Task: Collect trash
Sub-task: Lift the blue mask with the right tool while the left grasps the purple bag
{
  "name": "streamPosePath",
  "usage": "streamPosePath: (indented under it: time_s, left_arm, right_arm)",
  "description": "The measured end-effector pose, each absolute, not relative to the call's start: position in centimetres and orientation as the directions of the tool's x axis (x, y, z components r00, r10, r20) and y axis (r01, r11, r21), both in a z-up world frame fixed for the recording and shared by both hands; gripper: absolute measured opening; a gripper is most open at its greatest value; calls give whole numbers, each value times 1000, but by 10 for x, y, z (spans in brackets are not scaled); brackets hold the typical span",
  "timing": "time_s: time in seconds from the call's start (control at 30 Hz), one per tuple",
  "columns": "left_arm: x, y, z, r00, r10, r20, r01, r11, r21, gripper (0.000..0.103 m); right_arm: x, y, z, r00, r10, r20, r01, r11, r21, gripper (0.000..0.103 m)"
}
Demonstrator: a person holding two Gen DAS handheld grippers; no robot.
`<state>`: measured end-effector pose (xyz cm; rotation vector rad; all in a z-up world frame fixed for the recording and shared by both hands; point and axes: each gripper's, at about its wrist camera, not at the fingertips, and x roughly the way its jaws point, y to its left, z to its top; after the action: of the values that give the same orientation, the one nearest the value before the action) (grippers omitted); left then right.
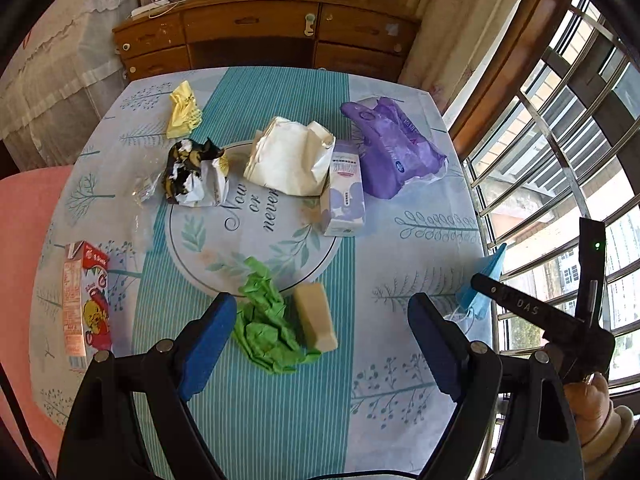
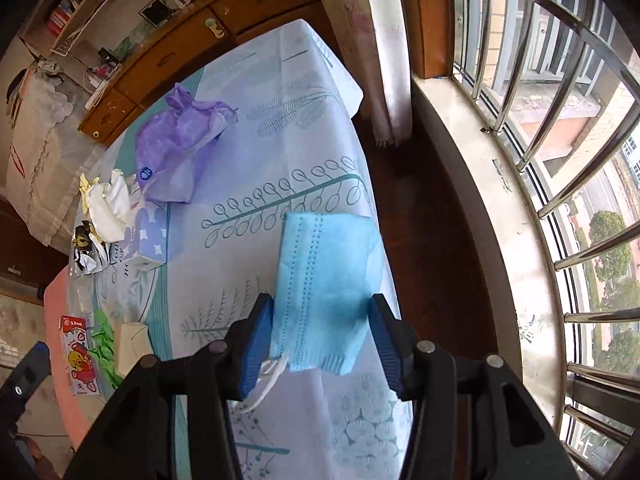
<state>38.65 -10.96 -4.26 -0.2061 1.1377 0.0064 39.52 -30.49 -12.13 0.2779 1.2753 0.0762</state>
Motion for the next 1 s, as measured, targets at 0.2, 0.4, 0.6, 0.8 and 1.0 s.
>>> streamPosePath:
  time_s: [0.2,0.4,0.6,0.8,1.0]
  left_arm:
    - [427,-128,-48,397,-86,-914,-118,983,-144,86]
    - [470,-146,-52,385,-116,-916,-120,977,-174,86]
    - [521,-159,-59,364,-153,-919,-167,960,-226,86]
    - [564,-169,-70,335,-120,-934,-220,955,-201,86]
    - [591,-183,-90,271,-61,-961,-255,958,-133,86]
  right_arm:
    - [412,-294,-124,324,152,-934,-26,988,151,24]
    - [440,-296,-118,333,195,-923,-96,980,173,15]
    - [473,-297,-100,397,211,-893,-139,976,169,14]
    - [505,-298,-89,439,214,-873,-154,975,162,14]
    - [529,-299,-86,456,211,-864,-172,974,147,14]
